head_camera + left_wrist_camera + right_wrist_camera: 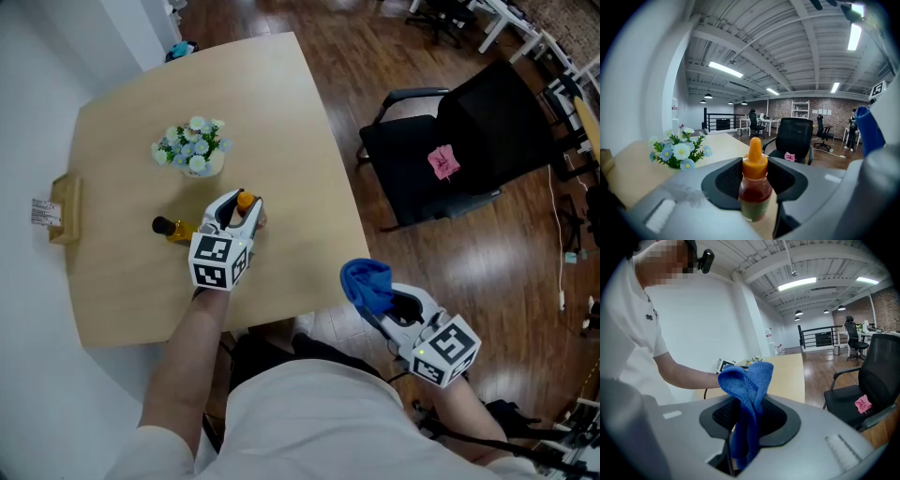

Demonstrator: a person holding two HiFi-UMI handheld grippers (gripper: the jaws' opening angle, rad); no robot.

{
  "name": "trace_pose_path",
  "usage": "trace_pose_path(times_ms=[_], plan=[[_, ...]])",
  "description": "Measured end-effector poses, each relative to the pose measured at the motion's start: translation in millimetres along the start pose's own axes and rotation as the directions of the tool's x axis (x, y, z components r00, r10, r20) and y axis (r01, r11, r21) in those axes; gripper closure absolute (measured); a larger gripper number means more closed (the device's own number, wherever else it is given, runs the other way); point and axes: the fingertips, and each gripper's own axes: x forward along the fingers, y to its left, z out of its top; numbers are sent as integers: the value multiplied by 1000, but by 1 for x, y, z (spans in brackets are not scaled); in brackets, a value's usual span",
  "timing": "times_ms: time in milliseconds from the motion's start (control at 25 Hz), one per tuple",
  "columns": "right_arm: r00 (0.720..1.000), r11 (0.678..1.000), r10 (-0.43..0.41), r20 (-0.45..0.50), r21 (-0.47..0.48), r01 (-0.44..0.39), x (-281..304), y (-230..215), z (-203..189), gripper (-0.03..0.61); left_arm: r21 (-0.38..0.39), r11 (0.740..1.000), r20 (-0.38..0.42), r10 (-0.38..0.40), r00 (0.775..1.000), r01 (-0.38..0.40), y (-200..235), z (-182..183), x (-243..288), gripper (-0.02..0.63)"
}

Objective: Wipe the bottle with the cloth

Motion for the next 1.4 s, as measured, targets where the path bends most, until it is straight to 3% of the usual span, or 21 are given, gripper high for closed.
trace_pose_path(times_ms=[680,800,960,1280,1400], plan=[[1000,999,28,0,-16,-28,4,-2,2,462,38,999,-27,8,1000,-7,-4,-27,3,440],[1000,1000,27,6,-14,-27,5,-1,2,461,46,999,-34,13,999,-11,0,-25,0,375],[999,999,36,26,-7,-35,8,5,2,462,70,997,-32,26,999,-24,3,-17,-23,367],[995,997,46,91,63,-52,26,21,-6,462,70,994,-90,-76,993,82,-37,-31,-116,403],[994,998,19,105,58,-25,25,34,-9,461,87,984,-113,-145,983,155,-54,-37,-151,403]])
